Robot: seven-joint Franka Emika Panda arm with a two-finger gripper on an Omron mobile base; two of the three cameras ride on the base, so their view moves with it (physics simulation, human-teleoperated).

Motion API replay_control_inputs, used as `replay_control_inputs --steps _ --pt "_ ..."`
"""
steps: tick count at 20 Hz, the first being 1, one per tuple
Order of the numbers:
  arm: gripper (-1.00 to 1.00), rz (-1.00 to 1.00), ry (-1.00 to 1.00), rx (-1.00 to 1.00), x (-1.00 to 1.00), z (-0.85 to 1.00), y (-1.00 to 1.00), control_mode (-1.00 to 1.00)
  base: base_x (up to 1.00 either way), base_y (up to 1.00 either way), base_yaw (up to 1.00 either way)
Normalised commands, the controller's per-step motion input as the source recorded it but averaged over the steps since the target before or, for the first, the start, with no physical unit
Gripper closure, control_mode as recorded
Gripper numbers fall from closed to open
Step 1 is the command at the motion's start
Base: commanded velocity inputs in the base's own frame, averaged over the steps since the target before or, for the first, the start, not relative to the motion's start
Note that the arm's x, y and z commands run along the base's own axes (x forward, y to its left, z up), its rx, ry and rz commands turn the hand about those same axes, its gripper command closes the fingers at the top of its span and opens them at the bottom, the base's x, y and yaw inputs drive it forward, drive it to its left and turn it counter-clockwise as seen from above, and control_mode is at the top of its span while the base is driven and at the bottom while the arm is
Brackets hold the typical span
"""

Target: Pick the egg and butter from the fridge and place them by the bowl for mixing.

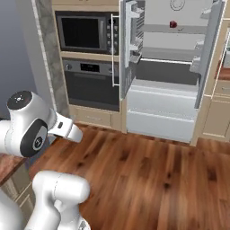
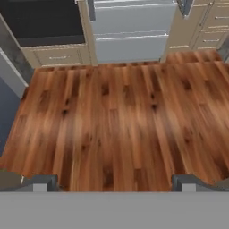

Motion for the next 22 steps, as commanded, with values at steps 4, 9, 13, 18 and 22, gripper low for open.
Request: replay_control_inputs --steps 4,9,13,18,22 --pt "-1.00 0.00 0.00 0.00 0.00 0.00 0.00 1.00 0.64 -0.40 0.00" --pt "-1.00 0.00 0.00 0.00 0.00 0.00 0.00 1.00 0.60 -0.43 0.00" --pt "-1.00 0.00 0.00 0.00 0.00 0.00 0.00 1.00 0.52 -0.52 0.00" --pt "-1.00 0.00 0.00 0.00 0.00 0.00 0.00 1.00 0.53 -0.52 0.00" --pt "-1.00 0.00 0.00 0.00 0.00 0.00 0.00 1.00 0.53 -0.51 0.00"
